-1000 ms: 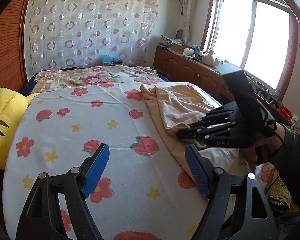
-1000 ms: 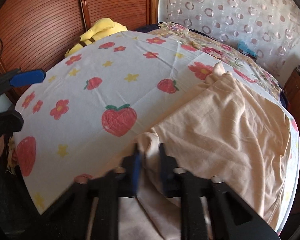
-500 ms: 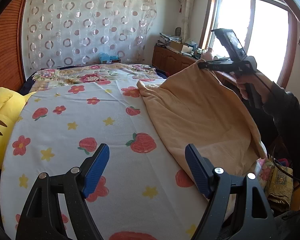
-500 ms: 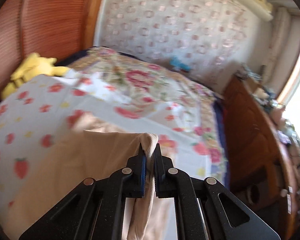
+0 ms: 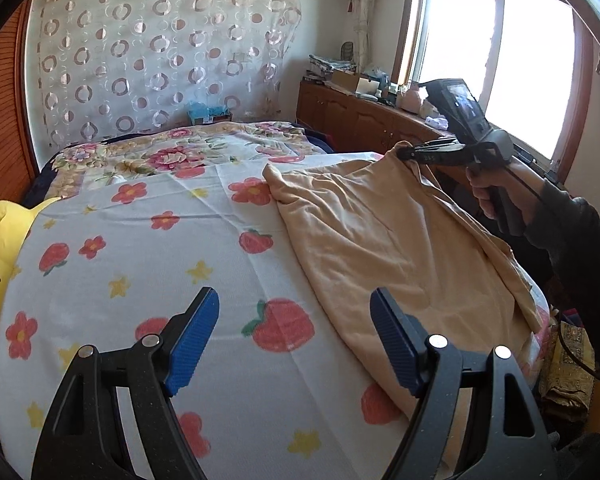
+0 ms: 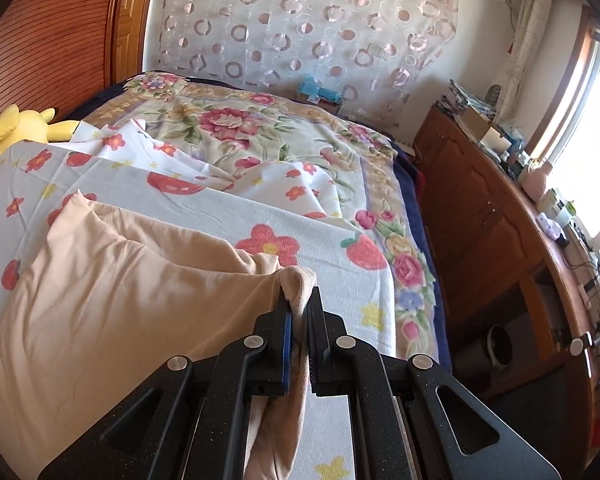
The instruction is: Fold small clothes
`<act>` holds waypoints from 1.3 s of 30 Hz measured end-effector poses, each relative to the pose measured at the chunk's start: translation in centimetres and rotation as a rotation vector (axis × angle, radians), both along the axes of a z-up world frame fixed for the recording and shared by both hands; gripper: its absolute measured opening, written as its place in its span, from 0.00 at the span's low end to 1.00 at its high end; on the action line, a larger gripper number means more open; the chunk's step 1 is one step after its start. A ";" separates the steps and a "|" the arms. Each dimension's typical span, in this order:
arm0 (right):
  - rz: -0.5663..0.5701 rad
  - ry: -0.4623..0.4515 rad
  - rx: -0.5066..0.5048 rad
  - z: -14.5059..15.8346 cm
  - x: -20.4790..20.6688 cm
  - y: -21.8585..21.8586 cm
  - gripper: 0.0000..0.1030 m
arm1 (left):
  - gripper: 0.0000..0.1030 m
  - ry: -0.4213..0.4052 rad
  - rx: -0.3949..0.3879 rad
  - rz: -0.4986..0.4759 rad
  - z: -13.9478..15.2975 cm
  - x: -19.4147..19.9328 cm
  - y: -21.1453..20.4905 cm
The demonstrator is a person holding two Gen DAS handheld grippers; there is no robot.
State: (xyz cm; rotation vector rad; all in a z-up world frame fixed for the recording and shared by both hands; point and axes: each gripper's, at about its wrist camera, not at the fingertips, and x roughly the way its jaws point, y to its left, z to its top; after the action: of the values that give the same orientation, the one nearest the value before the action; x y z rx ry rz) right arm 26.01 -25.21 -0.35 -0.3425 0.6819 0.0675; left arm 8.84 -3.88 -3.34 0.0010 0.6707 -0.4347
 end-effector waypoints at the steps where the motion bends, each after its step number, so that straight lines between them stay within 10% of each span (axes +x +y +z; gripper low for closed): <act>1: 0.003 -0.001 0.010 0.0 0.0 -0.3 0.06 | 0.77 0.002 0.000 -0.013 0.2 1.0 -0.5; 9: 0.037 -0.017 0.069 -0.3 -0.8 -2.9 0.06 | 0.52 0.035 0.039 -0.095 1.2 9.4 -6.0; 19: 0.095 -0.022 0.128 -1.2 -1.5 -4.1 0.06 | 0.49 0.149 0.128 -0.034 -1.3 19.0 -9.0; 29: 0.130 0.005 0.157 -2.3 -0.6 -5.7 0.06 | 0.49 0.166 0.179 -0.059 -3.1 20.5 -10.1; 33: 0.140 0.007 0.178 -2.1 -0.4 -6.1 0.06 | 0.08 0.128 0.223 -0.089 -2.9 19.9 -10.2; 39: 0.188 -0.047 0.233 -0.5 -1.8 -6.1 0.06 | 0.07 0.014 0.090 -0.081 0.9 17.4 -7.5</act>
State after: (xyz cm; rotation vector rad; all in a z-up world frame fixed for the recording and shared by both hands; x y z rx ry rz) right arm 24.19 -31.34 -0.89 -0.1824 0.5864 0.3147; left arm 26.24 -11.33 -2.43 0.1108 0.7050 -0.4821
